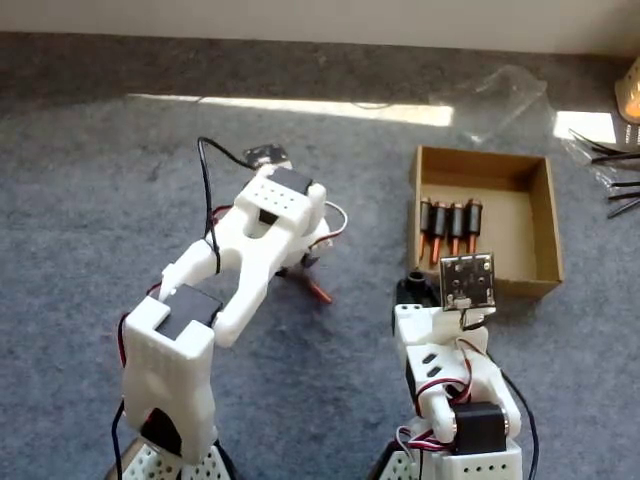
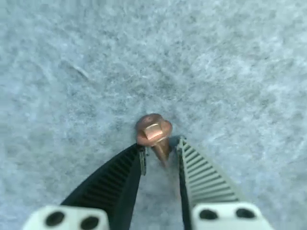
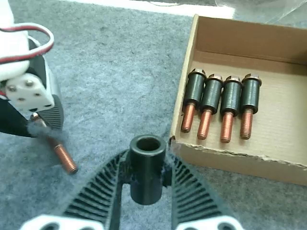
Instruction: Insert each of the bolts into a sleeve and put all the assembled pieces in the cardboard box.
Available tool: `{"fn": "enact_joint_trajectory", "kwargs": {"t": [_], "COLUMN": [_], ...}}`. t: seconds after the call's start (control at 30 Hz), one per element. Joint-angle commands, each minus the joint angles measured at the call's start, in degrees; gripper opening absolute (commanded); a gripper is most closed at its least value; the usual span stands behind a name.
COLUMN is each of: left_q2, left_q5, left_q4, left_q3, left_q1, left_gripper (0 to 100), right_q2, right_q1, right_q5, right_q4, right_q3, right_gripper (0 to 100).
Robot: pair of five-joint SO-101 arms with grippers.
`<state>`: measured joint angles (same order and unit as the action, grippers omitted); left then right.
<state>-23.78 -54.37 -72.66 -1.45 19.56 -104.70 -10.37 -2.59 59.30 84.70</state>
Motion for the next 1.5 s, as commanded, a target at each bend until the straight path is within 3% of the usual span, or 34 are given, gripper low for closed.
{"fn": "enact_joint_trajectory", "kwargs": {"t": [0.0,0.17,0.67,0.93,1.1,1.47], "left_q2": [0.2,0.0,-0.3,-6.6,-7.3,-7.2], "left_q5": [11.2,17.8,17.8,18.2,18.3,19.1], "left_q4": [-3.8,-3.7,-3.7,-4.2,-4.4,-6.0], "left_q3": [4.3,4.2,2.6,8.0,8.9,10.6], "left_q1": [-1.2,-2.4,-3.3,-3.6,-3.7,-3.7], "left_gripper": [12,11,11,11,4,4], "right_q2": [-0.7,-0.7,-0.7,-0.7,-0.7,-0.7], "right_q1": [0.5,0.5,0.5,0.5,0.5,0.5], "right_q5": [0.0,0.0,0.0,0.0,0.0,0.0], "right_q4": [-1.6,-1.6,-1.6,-1.5,-1.5,-1.5], "right_q3": [-0.6,-0.6,-0.6,-0.6,-0.6,-0.6], "right_gripper": [0.4,0.4,0.4,0.4,0.4,0.4]}}
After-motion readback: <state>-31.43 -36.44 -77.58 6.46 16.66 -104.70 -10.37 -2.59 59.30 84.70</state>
